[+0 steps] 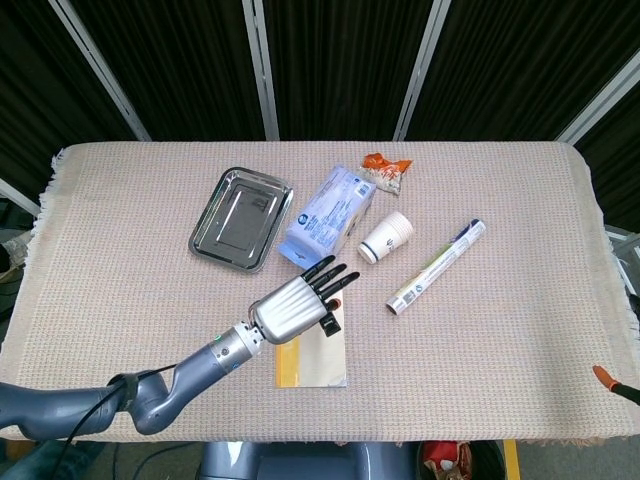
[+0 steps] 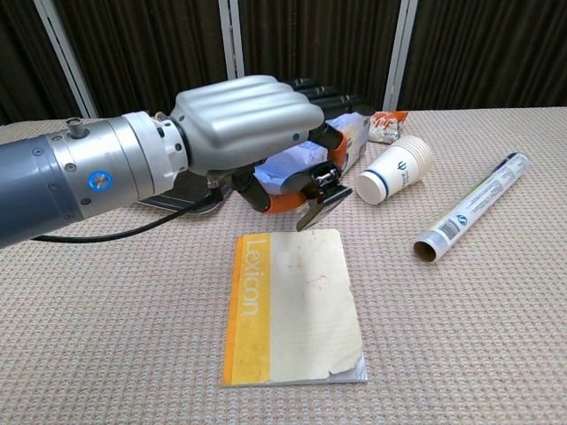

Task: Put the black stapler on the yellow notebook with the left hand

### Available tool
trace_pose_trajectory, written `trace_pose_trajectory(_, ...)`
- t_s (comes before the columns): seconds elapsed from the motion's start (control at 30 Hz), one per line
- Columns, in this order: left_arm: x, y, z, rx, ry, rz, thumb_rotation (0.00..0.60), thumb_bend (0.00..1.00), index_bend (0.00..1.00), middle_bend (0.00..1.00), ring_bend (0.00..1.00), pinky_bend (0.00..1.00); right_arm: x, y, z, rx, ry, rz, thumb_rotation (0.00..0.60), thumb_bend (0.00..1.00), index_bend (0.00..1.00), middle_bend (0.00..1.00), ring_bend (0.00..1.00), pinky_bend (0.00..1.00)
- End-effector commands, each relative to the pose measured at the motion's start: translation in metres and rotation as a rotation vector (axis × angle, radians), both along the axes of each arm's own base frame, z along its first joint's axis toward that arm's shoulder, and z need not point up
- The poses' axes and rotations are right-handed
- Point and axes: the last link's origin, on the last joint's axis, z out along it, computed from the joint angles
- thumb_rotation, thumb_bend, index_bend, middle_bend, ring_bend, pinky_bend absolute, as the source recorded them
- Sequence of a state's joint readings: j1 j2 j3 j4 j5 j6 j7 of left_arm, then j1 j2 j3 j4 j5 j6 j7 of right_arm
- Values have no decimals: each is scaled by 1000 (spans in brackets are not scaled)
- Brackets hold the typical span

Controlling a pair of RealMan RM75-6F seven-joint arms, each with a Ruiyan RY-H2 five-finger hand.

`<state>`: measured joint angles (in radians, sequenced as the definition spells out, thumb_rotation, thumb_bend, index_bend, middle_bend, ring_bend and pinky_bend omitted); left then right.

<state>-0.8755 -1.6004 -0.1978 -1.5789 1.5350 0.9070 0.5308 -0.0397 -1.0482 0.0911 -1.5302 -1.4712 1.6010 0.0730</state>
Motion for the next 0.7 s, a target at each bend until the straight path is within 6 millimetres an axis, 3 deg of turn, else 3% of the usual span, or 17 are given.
trace_pose_trajectory(0.03,-10,0,0,-2,30,18,600,536,764,0,0,0,-1,0,2,-4,6,-2,600,55,4,0,0,0)
trace_pose_trajectory(0.33,-38,-1,-9,-14,121,42,600,532,763,0,0,0,1,-1,-3,9,24,9,600,55,3,0,0,0)
trace_pose_trajectory(0.7,-31,6,-39,-63,138,47,600,530,763,0,0,0,6,-1,-11,16,40,19,600,55,4,0,0,0)
